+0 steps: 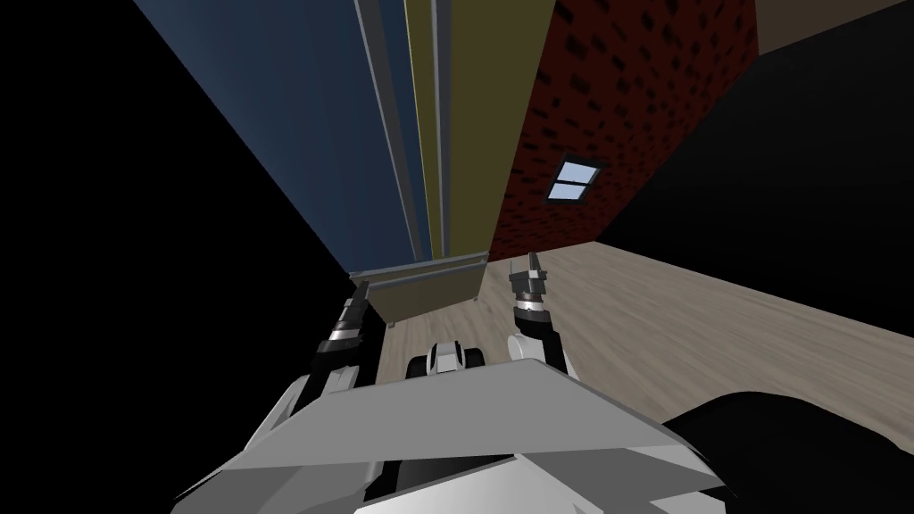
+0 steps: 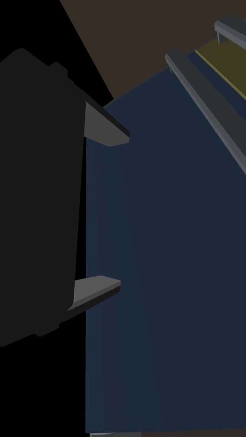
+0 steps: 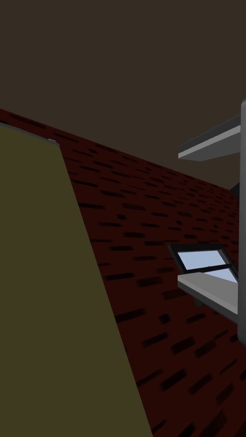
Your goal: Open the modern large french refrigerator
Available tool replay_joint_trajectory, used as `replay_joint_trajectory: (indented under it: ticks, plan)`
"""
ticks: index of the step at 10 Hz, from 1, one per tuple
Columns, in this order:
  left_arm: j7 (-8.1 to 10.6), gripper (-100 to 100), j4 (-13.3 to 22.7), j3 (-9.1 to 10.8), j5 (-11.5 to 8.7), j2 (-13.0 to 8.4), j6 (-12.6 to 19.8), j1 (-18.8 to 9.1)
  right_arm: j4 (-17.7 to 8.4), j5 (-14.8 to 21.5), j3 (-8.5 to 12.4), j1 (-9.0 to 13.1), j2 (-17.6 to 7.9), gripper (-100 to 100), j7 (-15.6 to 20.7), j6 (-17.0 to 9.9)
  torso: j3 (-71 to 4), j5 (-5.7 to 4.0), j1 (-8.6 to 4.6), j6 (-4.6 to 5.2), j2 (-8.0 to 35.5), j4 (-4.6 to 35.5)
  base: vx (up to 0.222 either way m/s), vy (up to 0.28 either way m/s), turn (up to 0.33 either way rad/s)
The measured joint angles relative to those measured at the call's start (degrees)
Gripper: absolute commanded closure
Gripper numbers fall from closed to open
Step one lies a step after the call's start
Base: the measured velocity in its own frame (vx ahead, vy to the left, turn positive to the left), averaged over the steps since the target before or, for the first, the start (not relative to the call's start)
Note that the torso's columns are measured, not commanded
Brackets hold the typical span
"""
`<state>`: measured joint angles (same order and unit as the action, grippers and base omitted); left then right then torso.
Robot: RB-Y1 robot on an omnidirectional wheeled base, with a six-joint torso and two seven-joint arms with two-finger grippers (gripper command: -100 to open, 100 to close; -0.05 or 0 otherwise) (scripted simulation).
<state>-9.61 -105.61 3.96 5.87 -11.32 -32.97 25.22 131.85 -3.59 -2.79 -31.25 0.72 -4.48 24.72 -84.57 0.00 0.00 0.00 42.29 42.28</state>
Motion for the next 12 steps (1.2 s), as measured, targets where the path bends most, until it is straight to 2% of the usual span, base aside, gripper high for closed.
replay_joint_trajectory:
  ticks: [3,12]
  plan:
    - [-0.06,-100,5.9,0.47,0.0,-0.6,-3.0,-0.7,0.0,0.0,0.0,0.0,0.0,0,0.0,0.0,-0.1,0.00,0.01,0.00,-0.2,0.0,0.130,0.000,0.009]
    - [0.15,-100,17.9,1.72,-0.1,-1.4,-7.9,-2.7,0.0,0.0,0.0,0.0,0.0,0,0.0,0.0,0.0,0.00,-0.01,0.00,0.0,0.0,0.085,0.004,0.007]
